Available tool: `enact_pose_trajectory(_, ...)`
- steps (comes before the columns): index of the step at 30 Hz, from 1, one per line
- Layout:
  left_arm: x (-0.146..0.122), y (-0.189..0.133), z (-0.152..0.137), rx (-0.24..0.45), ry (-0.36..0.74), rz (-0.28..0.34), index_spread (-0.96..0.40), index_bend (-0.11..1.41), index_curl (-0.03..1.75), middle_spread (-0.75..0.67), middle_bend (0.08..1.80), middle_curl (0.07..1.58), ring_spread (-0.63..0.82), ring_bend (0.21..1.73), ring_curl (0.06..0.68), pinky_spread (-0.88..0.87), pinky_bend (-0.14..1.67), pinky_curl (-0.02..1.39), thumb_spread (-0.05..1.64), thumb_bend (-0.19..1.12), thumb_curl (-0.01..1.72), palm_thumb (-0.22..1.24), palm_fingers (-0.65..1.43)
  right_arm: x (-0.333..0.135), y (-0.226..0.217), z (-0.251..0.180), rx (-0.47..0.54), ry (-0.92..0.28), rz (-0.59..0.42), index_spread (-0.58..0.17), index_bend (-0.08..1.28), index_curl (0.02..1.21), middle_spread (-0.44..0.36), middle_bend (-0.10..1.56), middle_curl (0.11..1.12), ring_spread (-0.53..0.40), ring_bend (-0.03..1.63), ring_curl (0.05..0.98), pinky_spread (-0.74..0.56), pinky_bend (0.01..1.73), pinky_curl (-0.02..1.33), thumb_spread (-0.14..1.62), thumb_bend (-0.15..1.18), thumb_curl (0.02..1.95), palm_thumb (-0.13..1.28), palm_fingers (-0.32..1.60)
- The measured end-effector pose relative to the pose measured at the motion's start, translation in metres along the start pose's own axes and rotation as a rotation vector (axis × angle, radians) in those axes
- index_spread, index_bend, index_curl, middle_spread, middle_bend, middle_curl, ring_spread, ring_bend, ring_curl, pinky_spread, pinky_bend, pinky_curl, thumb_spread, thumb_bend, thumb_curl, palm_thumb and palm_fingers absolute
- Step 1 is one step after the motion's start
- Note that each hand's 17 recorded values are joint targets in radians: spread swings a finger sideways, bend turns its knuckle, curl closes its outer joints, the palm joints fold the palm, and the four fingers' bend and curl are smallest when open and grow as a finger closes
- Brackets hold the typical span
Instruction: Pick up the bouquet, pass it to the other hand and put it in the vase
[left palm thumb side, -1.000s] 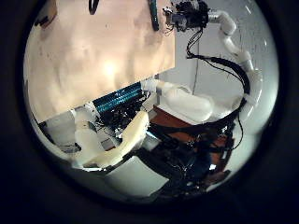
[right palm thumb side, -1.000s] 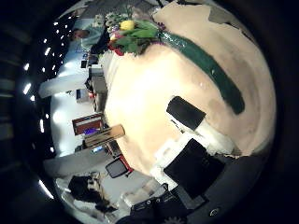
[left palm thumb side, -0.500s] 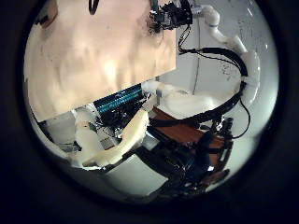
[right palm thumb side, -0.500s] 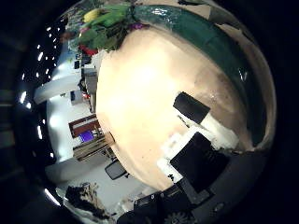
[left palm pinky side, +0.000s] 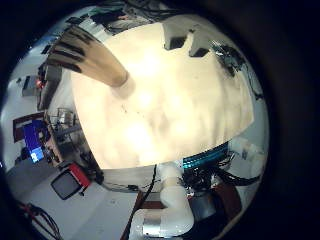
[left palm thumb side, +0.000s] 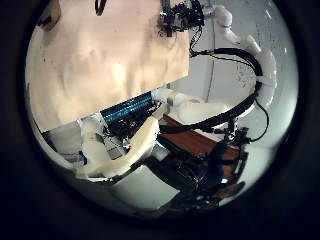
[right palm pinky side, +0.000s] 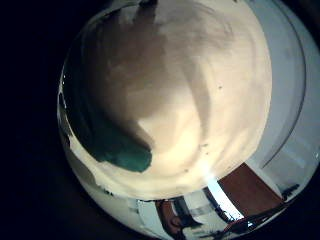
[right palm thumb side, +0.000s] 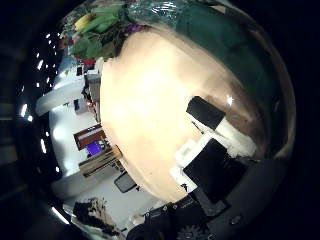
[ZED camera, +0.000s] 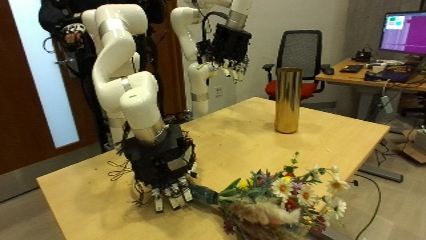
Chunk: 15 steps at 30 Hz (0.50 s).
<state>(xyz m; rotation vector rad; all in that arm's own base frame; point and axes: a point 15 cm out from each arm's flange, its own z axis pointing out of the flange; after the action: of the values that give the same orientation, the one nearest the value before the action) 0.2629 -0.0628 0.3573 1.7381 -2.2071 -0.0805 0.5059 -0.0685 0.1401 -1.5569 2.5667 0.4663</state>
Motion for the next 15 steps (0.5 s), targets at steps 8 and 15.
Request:
enact_pose_trajectory(8,0.0004,-0.0013,0.0007,0.004,0.003,0.0,0.04,0.13,0.27,0.36,0.22,0.33,0.46,0.62,0.188,0.48,0.34,0.31,0.99,-0.03,0.29,0.42,0.08,0.0079,0.0024,0.0093,-0.033,0.023,0.012,-0.13,0.21,0.43,0.06,0.57,0.45,-0.048,0.84,0.196,0.1,0.52,0.05,1.03,-0.02,0.43,0.72,0.49)
enact_pose_trajectory(15,-0.0004,-0.0027,-0.0016,0.02,-0.004,0.0,0.01,0.13,0.22,0.37,0.27,0.34,0.45,0.68,0.208,0.48,0.4,0.32,0.99,-0.03,0.29,0.42,0.03,0.0088,-0.0013,0.0067,-0.074,0.05,0.01,-0.127,0.2,0.44,0.068,0.56,0.45,-0.037,0.85,0.197,0.09,0.52,0.04,1.02,-0.03,0.43,0.7,0.51)
